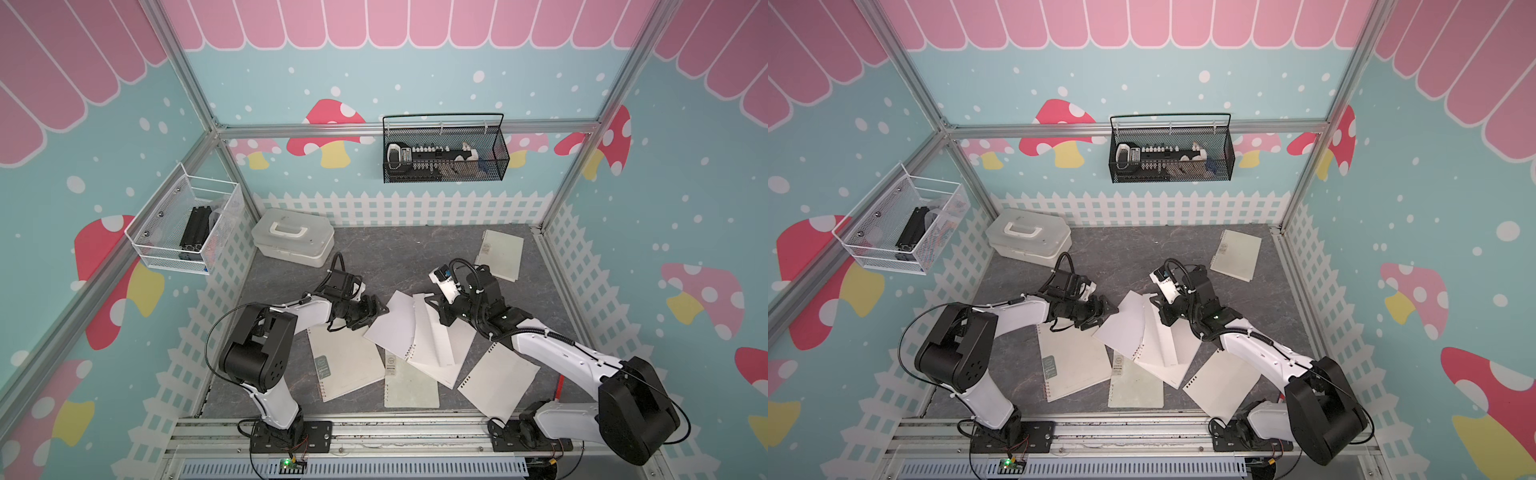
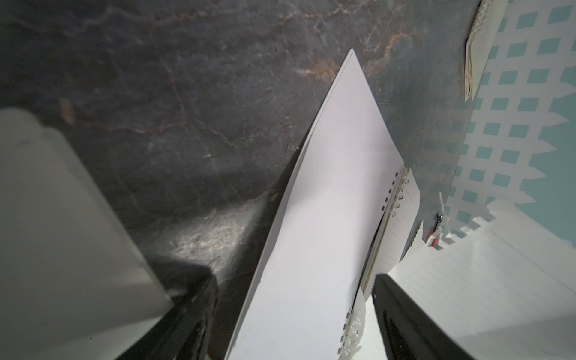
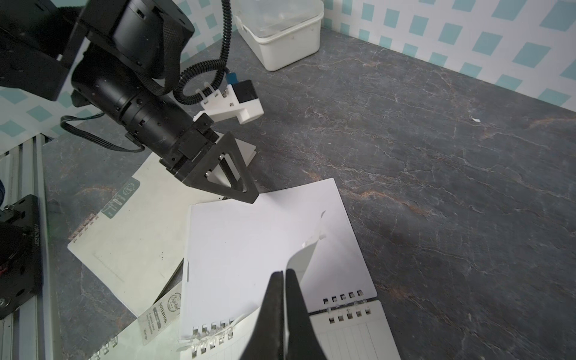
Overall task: Tear off pages from different notebooks
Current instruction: Tear off the paper from the notebook.
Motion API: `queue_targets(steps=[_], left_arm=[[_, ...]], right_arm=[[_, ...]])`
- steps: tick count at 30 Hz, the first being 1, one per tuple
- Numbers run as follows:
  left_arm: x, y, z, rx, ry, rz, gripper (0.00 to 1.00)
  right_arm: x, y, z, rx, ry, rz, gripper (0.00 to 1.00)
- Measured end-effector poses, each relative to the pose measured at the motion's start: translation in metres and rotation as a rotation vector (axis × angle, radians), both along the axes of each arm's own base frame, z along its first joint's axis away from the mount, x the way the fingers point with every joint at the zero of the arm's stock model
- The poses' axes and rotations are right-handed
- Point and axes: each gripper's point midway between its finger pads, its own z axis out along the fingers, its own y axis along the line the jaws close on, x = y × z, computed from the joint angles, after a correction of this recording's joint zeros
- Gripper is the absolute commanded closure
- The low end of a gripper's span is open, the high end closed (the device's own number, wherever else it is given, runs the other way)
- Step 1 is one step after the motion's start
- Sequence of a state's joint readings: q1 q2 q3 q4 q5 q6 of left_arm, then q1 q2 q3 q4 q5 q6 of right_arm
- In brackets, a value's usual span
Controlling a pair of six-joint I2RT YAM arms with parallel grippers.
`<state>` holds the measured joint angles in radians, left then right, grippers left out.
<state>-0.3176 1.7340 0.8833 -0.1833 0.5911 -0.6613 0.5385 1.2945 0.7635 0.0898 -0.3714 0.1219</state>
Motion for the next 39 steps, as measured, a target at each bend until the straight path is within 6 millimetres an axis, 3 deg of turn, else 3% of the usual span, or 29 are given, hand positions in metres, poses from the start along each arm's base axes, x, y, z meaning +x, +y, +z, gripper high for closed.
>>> queue_targets(steps=[6, 12, 19, 29, 35, 39], left_arm=[[-0.003, -0.014, -0.001, -0.007, 0.004, -0.039, 0.25], [-0.007, -0.025, -0.006, -0.027, 0.038, -0.063, 0.47], [-0.01, -0.032, -0.004, -0.074, 0.075, -0.061, 0.45], [0.0, -0.054, 0.009, -0.236, 0.098, -0.056, 0.44], [0.013, -0.07, 0.03, -0.354, 0.062, -0.05, 0.45], [0.009, -0.085, 0.043, -0.403, 0.052, -0.081, 0.45]], right_arm=[[0.0, 0.001, 0.001, 0.008, -0.009, 0.004, 1.0], [0.0, 0.0, -0.001, 0.006, -0.008, 0.0, 1.0], [0.003, -0.003, -0.003, 0.004, -0.006, -0.016, 1.0], [0.007, -0.006, -0.006, 0.001, -0.005, -0.035, 1.0], [0.011, -0.009, -0.016, -0.009, 0.019, -0.05, 1.0], [0.013, -0.01, -0.017, -0.007, 0.018, -0.055, 1.0]])
